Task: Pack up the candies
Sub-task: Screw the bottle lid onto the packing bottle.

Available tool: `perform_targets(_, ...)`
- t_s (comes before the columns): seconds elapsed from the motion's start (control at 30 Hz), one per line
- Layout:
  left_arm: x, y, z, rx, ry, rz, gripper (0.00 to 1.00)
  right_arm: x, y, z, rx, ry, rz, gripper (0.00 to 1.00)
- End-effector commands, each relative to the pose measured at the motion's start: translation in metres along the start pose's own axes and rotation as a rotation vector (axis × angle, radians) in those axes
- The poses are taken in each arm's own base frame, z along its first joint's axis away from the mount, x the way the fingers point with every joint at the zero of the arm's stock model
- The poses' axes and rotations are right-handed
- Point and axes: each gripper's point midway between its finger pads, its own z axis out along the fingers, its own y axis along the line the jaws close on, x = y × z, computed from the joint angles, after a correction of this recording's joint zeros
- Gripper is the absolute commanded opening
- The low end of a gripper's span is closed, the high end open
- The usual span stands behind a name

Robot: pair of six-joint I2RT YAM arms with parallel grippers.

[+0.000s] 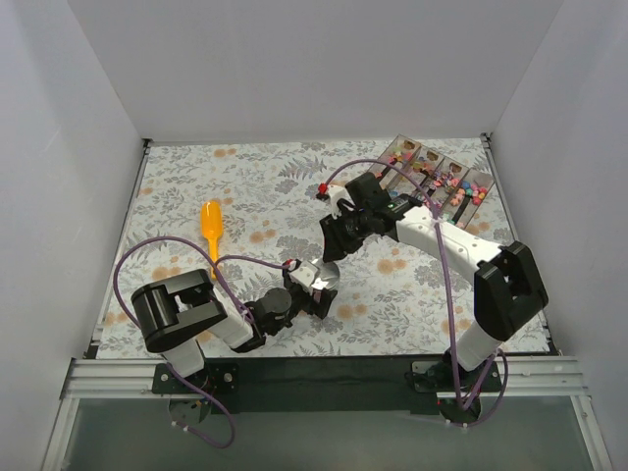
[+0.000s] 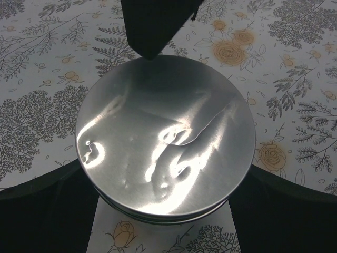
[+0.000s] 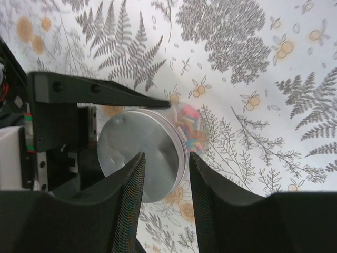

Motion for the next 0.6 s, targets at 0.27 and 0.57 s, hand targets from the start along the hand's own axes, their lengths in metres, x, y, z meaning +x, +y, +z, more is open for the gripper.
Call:
perform_targets(0.27, 0.014, -0.003, 0.004, 0.013, 0.062, 0.022, 0.64, 0.029, 0.014, 0.01, -0.123, 0.134, -0.052, 0.38)
perform_targets(0.57, 0.016, 0.003, 0.008, -0.029, 0.077, 0.024, 0.63, 0.099, 0.04, 0.007, -0.119, 0.273, 0.1, 0.15)
